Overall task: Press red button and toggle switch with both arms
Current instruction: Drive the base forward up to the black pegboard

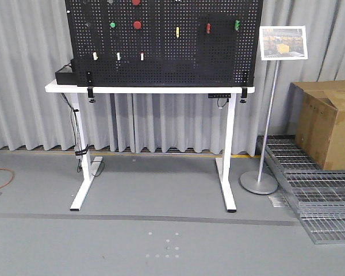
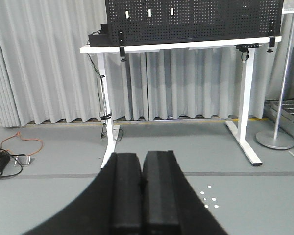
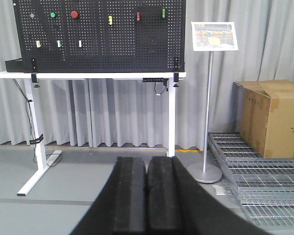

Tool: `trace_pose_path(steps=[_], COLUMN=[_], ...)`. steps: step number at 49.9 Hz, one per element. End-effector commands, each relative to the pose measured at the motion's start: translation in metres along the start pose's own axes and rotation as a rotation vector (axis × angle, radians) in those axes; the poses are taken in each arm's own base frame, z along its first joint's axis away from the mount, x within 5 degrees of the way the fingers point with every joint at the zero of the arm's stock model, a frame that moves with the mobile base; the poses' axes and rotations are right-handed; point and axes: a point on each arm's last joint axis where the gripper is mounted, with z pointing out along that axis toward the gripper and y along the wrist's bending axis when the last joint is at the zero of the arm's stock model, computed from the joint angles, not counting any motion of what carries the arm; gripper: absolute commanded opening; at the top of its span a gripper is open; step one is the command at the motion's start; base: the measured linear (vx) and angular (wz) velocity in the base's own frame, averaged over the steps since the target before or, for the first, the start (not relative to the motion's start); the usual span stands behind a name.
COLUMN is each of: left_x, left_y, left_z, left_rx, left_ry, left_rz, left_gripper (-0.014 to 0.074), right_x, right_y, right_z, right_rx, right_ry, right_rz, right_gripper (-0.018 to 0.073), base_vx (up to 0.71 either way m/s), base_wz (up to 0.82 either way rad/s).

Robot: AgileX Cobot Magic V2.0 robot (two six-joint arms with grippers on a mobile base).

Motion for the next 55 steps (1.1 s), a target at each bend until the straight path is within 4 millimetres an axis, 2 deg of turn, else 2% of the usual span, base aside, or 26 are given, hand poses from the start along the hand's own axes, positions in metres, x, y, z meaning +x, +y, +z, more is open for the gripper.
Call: trace_pose_path(steps=[1,35,55], left_x=[0.0028,0.0028,0.0028], left_y=[-0.0004,-0.0004,-0.0004], left_z=[0.0001,0.0001,0.0001], left_rx=[0.001,0.001,0.001], left_ry=[-0.067,-0.067,-0.067], left_rz=[-0.021,-0.021,-0.021], left_gripper=[0.0001,0.0001,0.0001], right_x=[-0.0043,-0.0043,-0.0043], right_y=[0.0001,0.0001,0.0001], right_z=[-0.0014,-0.0014,-0.0014], right_rx=[0.000,0.000,0.000], right_ry=[-0.086,-0.086,-0.086], right_rz=[-0.009,-0.009,-0.009], right_gripper=[0.0000,0.0000,0.0000], base_vx=[0.00,0.01,0.15], base_wz=[0.00,0.00,0.04])
